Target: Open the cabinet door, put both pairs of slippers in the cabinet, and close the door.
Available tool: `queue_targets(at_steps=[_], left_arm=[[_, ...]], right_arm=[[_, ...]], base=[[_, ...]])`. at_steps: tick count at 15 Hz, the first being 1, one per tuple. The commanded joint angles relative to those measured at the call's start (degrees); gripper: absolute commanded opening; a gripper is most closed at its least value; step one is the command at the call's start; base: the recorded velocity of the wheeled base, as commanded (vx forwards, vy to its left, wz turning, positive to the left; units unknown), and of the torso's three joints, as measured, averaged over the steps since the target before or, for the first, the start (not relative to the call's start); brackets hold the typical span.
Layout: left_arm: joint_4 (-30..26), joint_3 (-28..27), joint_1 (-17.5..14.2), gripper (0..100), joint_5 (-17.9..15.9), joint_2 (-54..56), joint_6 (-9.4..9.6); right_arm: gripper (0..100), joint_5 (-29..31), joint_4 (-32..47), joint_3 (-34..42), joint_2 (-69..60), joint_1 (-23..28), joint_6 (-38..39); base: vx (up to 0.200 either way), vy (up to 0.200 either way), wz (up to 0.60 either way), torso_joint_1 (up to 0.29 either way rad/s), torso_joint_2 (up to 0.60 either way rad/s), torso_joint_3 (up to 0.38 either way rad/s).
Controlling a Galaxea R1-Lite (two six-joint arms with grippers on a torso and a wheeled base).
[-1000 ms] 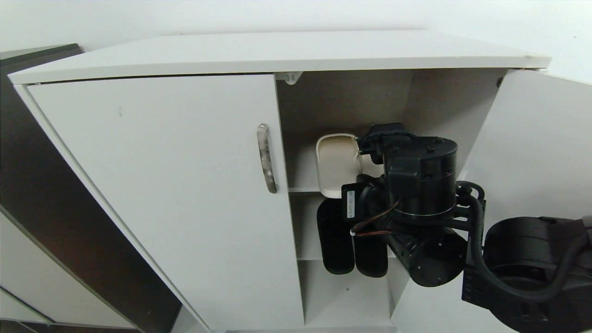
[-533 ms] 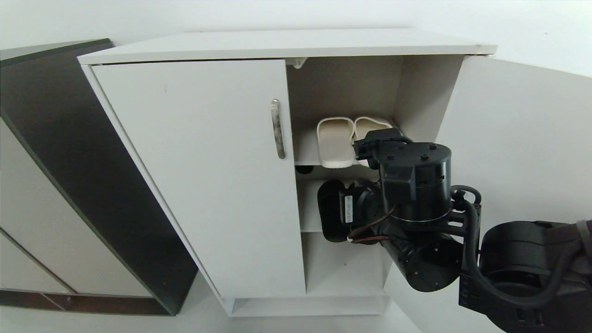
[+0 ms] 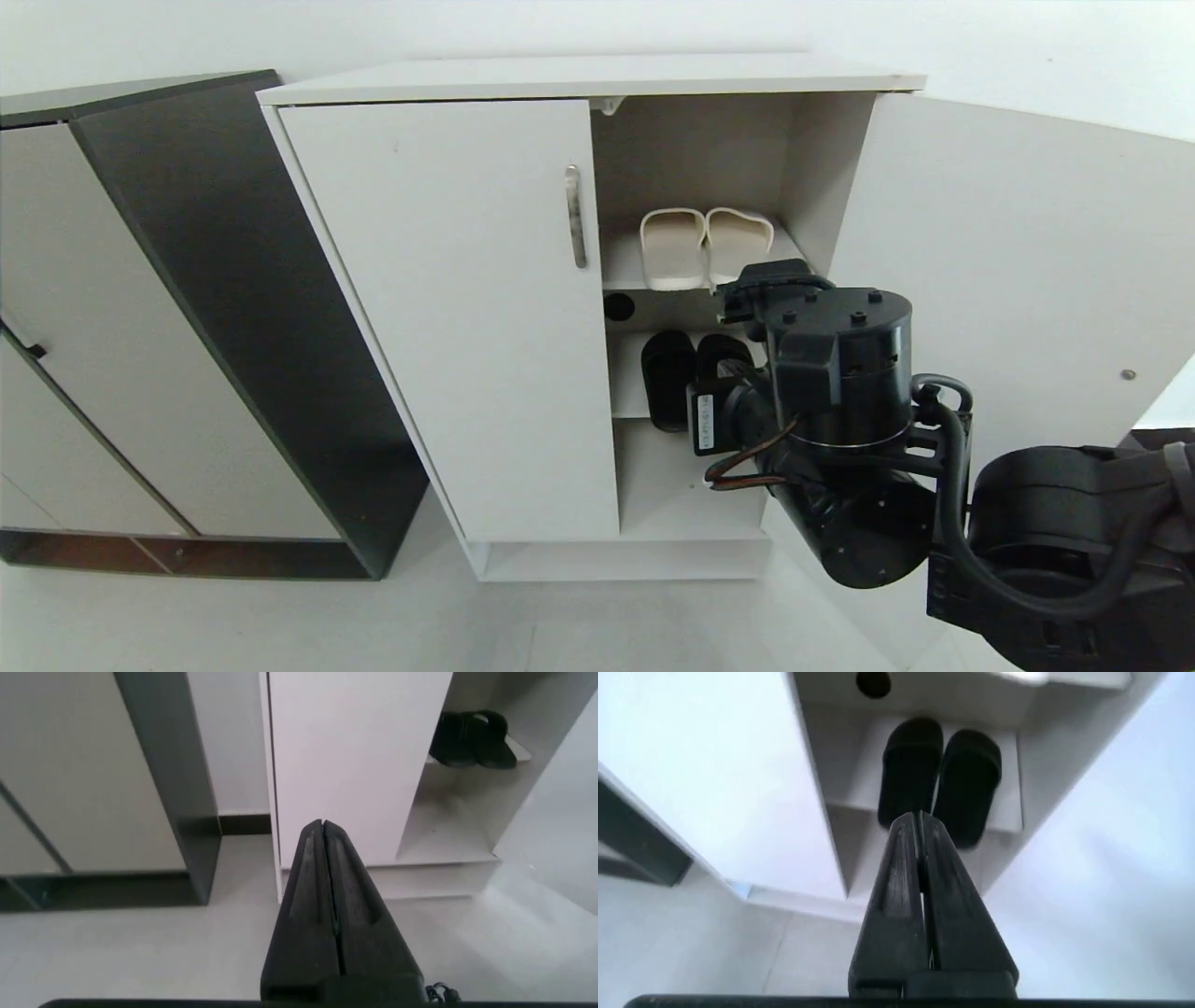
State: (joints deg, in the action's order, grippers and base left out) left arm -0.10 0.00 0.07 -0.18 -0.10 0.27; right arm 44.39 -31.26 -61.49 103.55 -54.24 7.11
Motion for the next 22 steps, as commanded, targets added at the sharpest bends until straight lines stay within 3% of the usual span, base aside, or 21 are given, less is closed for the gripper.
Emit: queue_targets(at_steps=[1, 4, 22], left_arm=[[0.0, 0.0, 0.0, 0, 0.0, 0.0, 0.00], [0.0, 0.0, 0.0, 0, 0.0, 0.0, -0.09], [0.0, 0.0, 0.0, 0, 0.1, 0.0, -0.18]], right_arm=[[0, 0.0, 0.1, 0.1, 0.1, 0.0, 0.0], [0, 0.0, 0.1, 0.8, 0.1, 0.1, -0.5], [0, -0.1, -2.3, 2.3, 0.3, 0.7, -2.1]], base=[[-0.200, 0.000, 0.00, 0.002, 0.00, -0.002], [-0.200, 0.000, 0.00, 0.001, 0.00, 0.004], [0.000, 0.000, 0.00, 0.000, 0.00, 0.000]])
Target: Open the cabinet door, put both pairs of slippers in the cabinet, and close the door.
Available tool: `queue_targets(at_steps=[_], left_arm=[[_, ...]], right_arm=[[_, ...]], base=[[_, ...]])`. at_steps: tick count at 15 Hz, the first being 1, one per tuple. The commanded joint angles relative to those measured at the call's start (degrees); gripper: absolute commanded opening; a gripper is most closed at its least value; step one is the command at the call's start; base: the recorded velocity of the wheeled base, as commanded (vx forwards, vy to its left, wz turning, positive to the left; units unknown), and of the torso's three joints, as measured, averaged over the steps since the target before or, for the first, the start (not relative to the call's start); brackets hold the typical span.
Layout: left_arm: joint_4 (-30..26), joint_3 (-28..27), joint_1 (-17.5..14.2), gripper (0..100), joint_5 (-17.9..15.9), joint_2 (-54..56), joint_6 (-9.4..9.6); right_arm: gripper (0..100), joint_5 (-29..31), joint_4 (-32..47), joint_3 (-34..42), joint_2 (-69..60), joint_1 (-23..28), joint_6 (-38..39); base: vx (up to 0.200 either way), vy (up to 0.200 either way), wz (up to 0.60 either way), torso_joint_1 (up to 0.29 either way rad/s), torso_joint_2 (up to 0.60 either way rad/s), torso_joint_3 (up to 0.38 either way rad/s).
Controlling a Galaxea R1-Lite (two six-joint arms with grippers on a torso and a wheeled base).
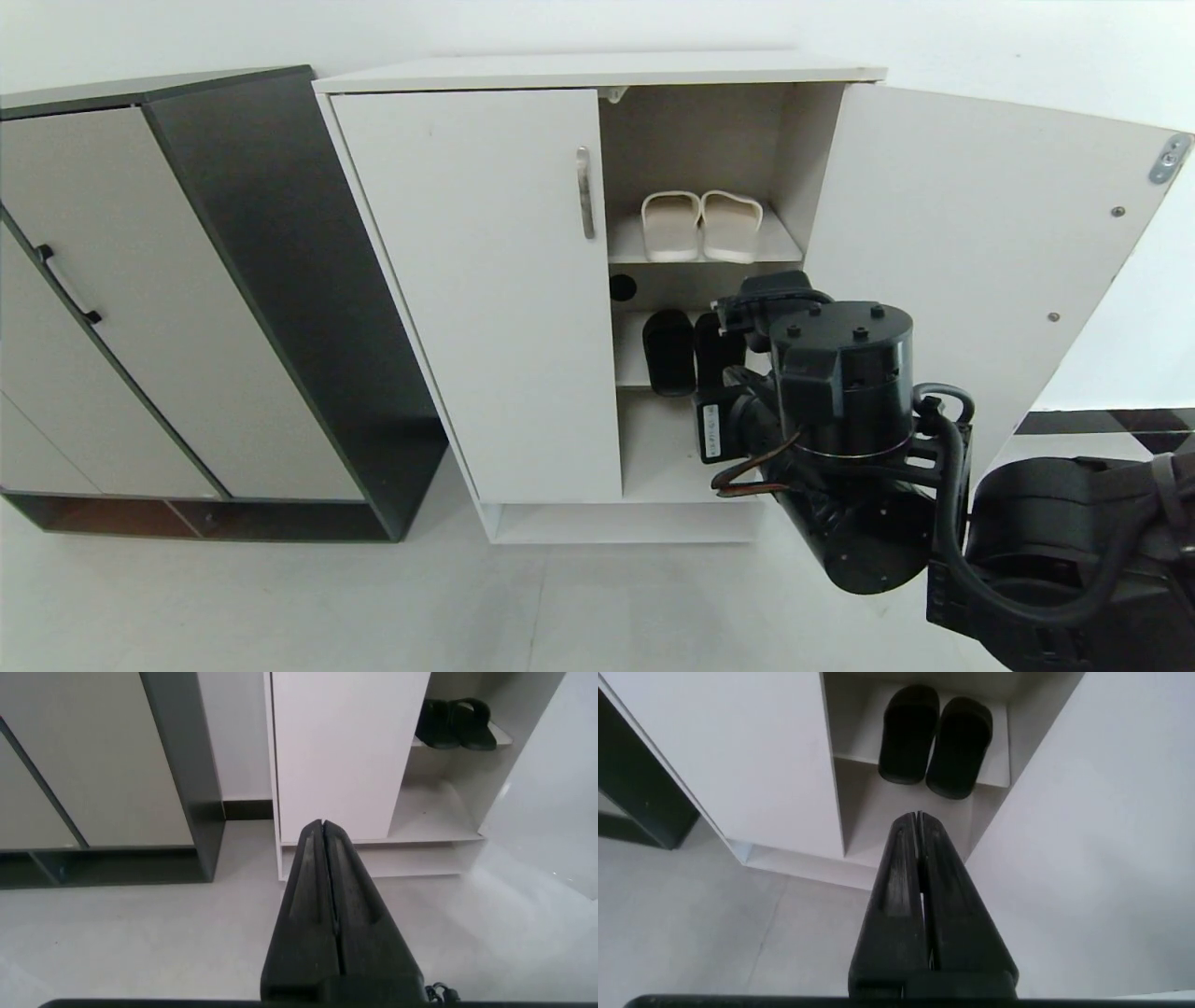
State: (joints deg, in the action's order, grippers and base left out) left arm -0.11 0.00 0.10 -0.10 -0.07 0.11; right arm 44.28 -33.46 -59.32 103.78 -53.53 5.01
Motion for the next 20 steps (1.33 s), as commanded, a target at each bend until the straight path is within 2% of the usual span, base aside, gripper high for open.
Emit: queue_targets(at_steps=[1, 4, 8, 20], left_arm=[[0.0, 0.0, 0.0, 0, 0.0, 0.0, -0.02], [0.0, 0.0, 0.0, 0, -0.1, 0.0, -0.02], [0.0, 0.0, 0.0, 0, -0.1, 0.0, -0.02], [0.0, 0.0, 0.0, 0, -0.1, 0.0, 0.07]], right_arm=[[0, 0.0, -0.1, 0.2, 0.1, -0.1, 0.0], [0, 0.0, -0.1, 0.3, 0.1, 0.0, -0.1], [0, -0.1, -0.1, 0.3, 0.3, -0.1, -0.4], [0, 0.0, -0.2, 0.3, 0.5, -0.1, -0.4]], base=[[0.000, 0.000, 0.00, 0.002, -0.09, -0.085], [0.000, 0.000, 0.00, 0.014, -0.20, -0.308], [0.000, 0.000, 0.00, 0.058, -0.51, -0.366], [0.000, 0.000, 0.00, 0.148, -0.47, -0.327]])
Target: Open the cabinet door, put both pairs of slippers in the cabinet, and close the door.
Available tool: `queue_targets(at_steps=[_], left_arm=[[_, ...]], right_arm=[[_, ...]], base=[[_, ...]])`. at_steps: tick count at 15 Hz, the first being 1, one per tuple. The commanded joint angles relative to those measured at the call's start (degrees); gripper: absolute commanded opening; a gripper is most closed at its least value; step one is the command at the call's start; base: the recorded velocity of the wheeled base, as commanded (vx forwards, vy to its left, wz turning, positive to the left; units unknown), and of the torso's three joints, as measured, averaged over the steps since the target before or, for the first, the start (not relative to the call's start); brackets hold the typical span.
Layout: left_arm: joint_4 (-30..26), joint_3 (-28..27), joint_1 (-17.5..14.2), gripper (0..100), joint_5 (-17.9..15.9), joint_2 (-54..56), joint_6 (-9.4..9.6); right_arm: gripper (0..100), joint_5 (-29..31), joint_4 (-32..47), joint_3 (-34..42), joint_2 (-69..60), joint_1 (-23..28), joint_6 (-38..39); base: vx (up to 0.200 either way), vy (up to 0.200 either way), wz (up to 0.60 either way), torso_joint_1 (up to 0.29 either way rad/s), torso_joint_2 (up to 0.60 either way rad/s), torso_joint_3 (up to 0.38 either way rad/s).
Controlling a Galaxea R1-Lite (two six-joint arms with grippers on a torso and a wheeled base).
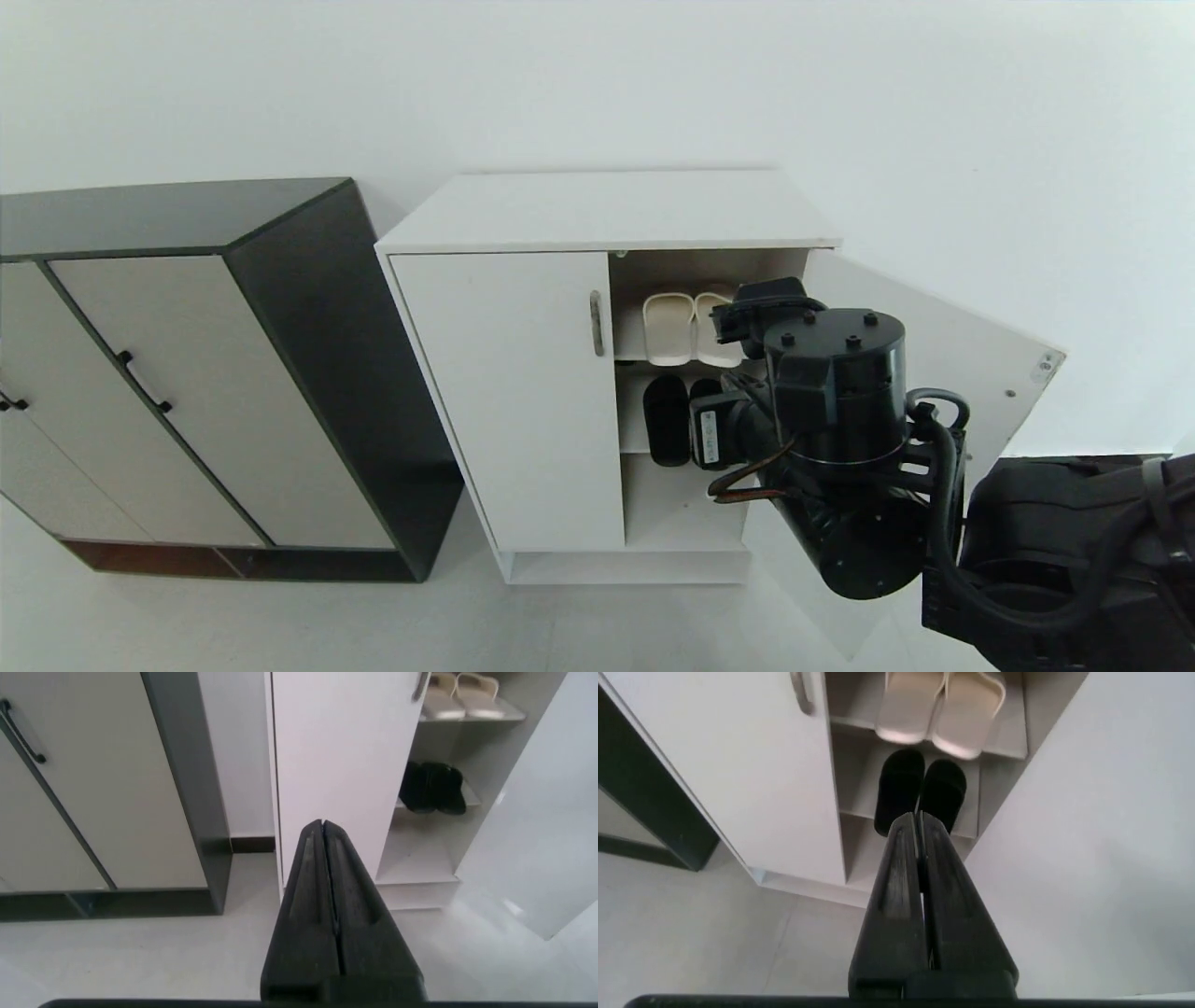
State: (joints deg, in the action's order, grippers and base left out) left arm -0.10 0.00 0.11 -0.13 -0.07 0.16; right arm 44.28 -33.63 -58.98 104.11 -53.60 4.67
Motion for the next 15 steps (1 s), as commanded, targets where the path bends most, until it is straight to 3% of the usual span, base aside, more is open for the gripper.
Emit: queue_targets(at_steps=[1, 12, 15], left_arm=[[0.0, 0.0, 0.0, 0, 0.0, 0.0, 0.02], [0.0, 0.0, 0.0, 0, 0.0, 0.0, -0.07], [0.0, 0.0, 0.0, 0, 0.0, 0.1, -0.07]], right_arm=[[0, 0.0, 0.0, 0.0, 0.1, 0.1, 0.0], [0, -0.3, -0.2, 0.1, 0.2, 0.1, -0.5], [0, -0.4, -0.2, 0.5, 0.3, 0.6, -0.7]], base=[[0.000, 0.000, 0.00, 0.193, -0.50, -0.320], [0.000, 0.000, 0.00, 0.229, -0.54, -0.313], [0.000, 0.000, 0.00, 0.092, -0.18, -0.103]])
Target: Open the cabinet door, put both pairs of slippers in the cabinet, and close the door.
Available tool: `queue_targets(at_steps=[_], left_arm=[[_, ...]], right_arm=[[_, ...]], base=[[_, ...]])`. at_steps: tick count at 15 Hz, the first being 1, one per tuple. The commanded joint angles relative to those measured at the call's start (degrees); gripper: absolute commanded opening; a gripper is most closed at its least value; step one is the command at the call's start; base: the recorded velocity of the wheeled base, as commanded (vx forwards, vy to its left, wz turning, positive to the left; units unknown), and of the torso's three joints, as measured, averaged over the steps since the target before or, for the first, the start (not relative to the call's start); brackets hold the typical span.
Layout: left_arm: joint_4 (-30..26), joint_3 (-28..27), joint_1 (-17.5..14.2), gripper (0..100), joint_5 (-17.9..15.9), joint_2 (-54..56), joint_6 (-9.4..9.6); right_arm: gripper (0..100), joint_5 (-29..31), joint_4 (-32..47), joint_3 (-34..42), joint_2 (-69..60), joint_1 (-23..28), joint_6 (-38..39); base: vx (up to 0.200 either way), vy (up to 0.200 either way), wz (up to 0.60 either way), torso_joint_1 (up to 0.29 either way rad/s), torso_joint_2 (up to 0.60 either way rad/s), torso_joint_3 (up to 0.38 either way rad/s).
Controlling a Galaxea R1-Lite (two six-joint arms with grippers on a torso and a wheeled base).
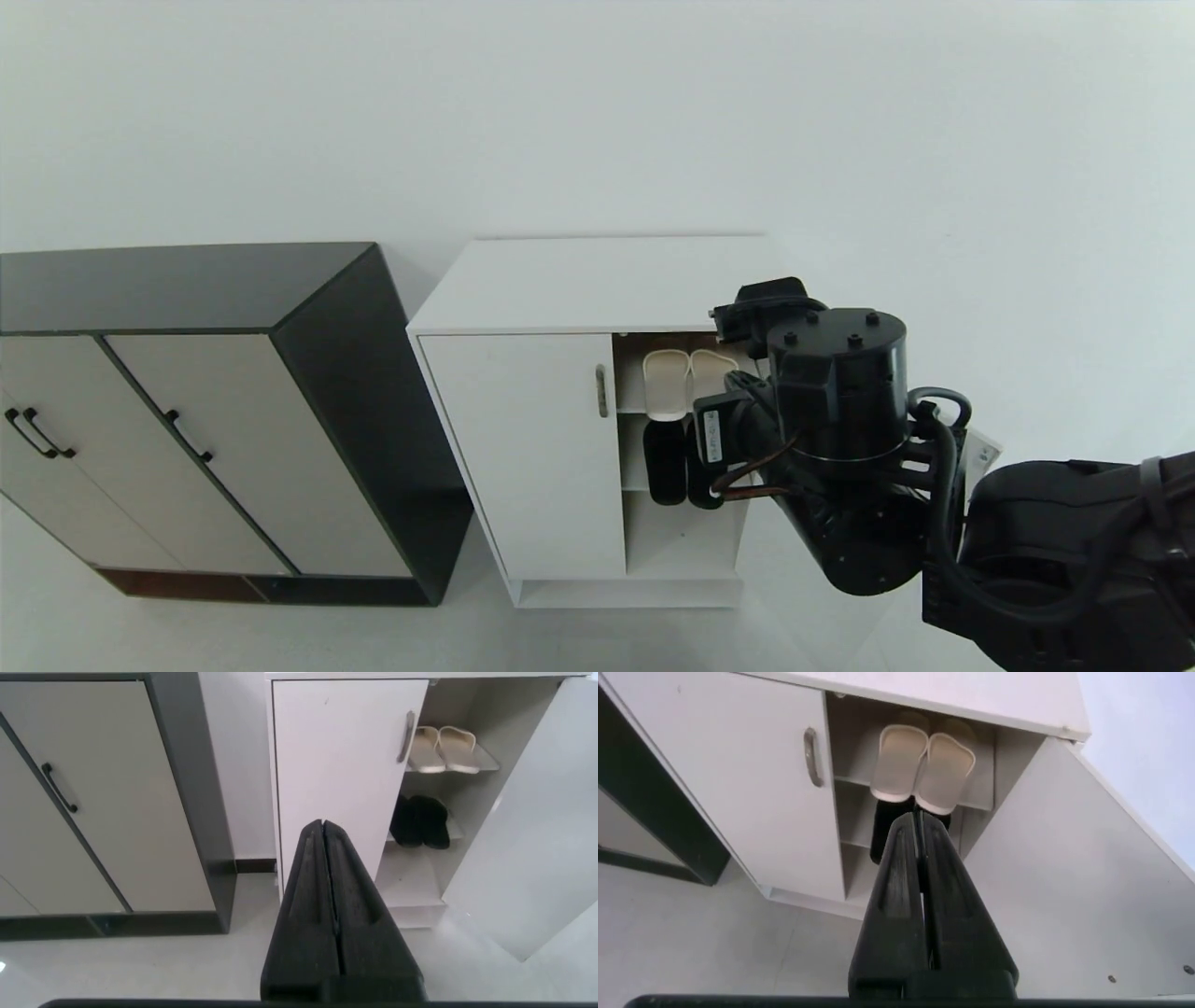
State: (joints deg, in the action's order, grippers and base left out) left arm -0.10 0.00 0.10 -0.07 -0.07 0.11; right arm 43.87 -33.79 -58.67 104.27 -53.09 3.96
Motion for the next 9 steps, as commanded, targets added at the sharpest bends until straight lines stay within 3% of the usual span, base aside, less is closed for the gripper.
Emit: queue_targets(at_steps=[1, 3, 9], left_arm=[[0.0, 0.0, 0.0, 0, 0.0, 0.0, -0.02], [0.0, 0.0, 0.0, 0, 0.0, 0.0, 0.07], [0.0, 0.0, 0.0, 0, -0.1, 0.0, 0.07]], right_arm=[[0, 0.0, 0.0, 0.4, 0.2, 0.1, 0.0], [0, 0.0, 0.0, 0.8, 0.5, 0.2, 0.0], [0, 0.0, 0.0, 0.8, 0.9, 1.4, -0.1]], base=[[0.000, 0.000, 0.00, 0.027, -0.05, -0.032], [0.000, 0.000, 0.00, 0.000, 0.00, 0.000], [0.000, 0.000, -0.60, 0.007, 0.00, 0.001]])
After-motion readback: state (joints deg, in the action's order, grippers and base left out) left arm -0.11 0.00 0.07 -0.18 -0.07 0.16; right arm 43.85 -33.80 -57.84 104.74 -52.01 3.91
